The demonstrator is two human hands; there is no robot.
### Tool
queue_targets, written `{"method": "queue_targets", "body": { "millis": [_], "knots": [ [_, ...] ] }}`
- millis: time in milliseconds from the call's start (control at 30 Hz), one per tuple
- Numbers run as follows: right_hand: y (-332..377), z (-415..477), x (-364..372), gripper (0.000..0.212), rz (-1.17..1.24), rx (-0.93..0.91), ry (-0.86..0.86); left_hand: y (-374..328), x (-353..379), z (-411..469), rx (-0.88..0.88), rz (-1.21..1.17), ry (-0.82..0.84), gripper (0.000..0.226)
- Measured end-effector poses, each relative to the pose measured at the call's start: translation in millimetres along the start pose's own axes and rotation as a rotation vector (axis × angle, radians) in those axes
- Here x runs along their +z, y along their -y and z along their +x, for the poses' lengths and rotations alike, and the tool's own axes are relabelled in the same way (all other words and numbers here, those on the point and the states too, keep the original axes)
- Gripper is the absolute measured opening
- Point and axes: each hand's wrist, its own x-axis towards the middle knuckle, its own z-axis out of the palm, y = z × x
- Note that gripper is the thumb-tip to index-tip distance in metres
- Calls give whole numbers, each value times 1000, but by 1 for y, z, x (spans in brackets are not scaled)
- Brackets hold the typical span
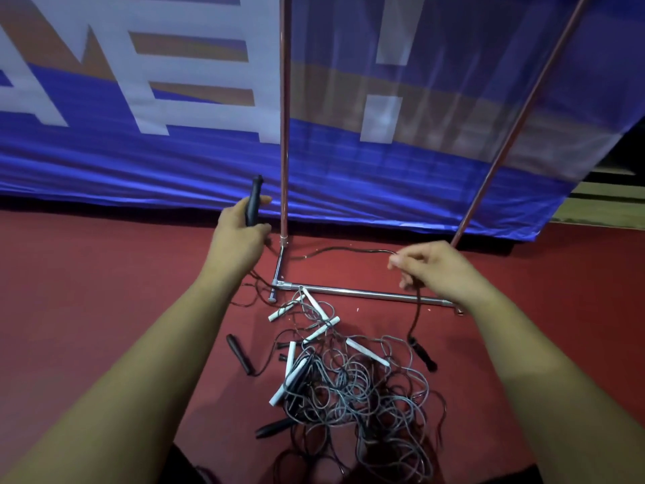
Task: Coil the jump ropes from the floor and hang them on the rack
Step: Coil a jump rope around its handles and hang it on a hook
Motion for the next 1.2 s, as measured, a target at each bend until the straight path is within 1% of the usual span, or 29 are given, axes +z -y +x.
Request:
{"method": "queue_targets", "body": {
  "millis": [67, 100, 133, 200, 233, 267, 300, 367, 400, 433, 467, 500, 533, 600, 667, 700, 733, 767, 833, 900, 967, 1000, 1067, 1100, 1200],
  "knots": [
    [22, -5, 11, 19, 83, -86, -2, -1, 6, -4, 8, -31, 113, 30],
    [31, -8, 16, 18, 73, -131, 19, -1, 11, -7, 29, -11, 177, 26],
    [37, -11, 20, 18, 27, -167, 48, 0, 15, -9, 74, 116, 251, 22],
    [42, -13, 27, 19, -122, -208, 82, 3, 18, -12, 175, 640, 409, 14],
    [42, -12, 29, 19, -192, -218, 73, 8, 19, -13, 226, 864, 433, 18],
    [41, -11, 31, 20, -236, -221, 60, 12, 20, -14, 238, 988, 446, 22],
    [40, -11, 32, 20, -256, -215, 50, 14, 19, -15, 231, 1013, 460, 24],
    [39, -11, 32, 17, -281, -203, 48, 15, 19, -14, 208, 931, 486, 19],
    [39, -12, 32, 16, -287, -196, 53, 15, 19, -13, 172, 819, 486, 14],
    [40, -13, 32, 15, -277, -186, 60, 14, 20, -13, 111, 647, 480, 9],
    [40, -13, 32, 14, -253, -180, 66, 12, 22, -15, 33, 425, 480, 7],
    [42, -14, 33, 13, -219, -185, 67, 8, 25, -19, -37, 209, 501, 8],
    [44, -15, 34, 12, -184, -197, 65, 3, 29, -25, -74, 49, 547, 9],
    [48, -15, 37, 9, -132, -227, 66, -4, 39, -38, -107, -113, 663, 12],
    [49, -14, 39, 7, -121, -253, 68, -11, 45, -46, -94, -109, 759, 9],
    [48, -13, 38, 6, -118, -254, 68, -13, 47, -48, -75, -87, 779, 7],
    [45, -11, 37, 5, -121, -244, 64, -14, 48, -48, -62, -75, 765, 9],
    [43, -10, 34, 6, -139, -227, 57, -15, 48, -46, -58, -83, 718, 12],
    [33, -8, 27, 11, -231, -165, 70, -17, 45, -39, -87, -179, 577, 17],
    [21, -8, 20, 10, -353, -79, 152, -17, 38, -30, -132, -328, 452, 19],
    [8, -9, 14, 8, -420, -16, 229, -13, 30, -21, -160, -392, 397, 19],
    [5, -10, 13, 7, -391, 16, 237, -10, 27, -18, -159, -366, 396, 17],
    [5, -10, 13, 7, -265, 48, 195, -4, 26, -17, -144, -288, 378, 10],
    [8, -10, 14, 8, -194, 43, 155, -1, 28, -17, -132, -251, 335, 8],
    [22, -11, 17, 7, 112, 25, 52, 4, 36, -15, -30, -150, 163, 17]
  ]
}}
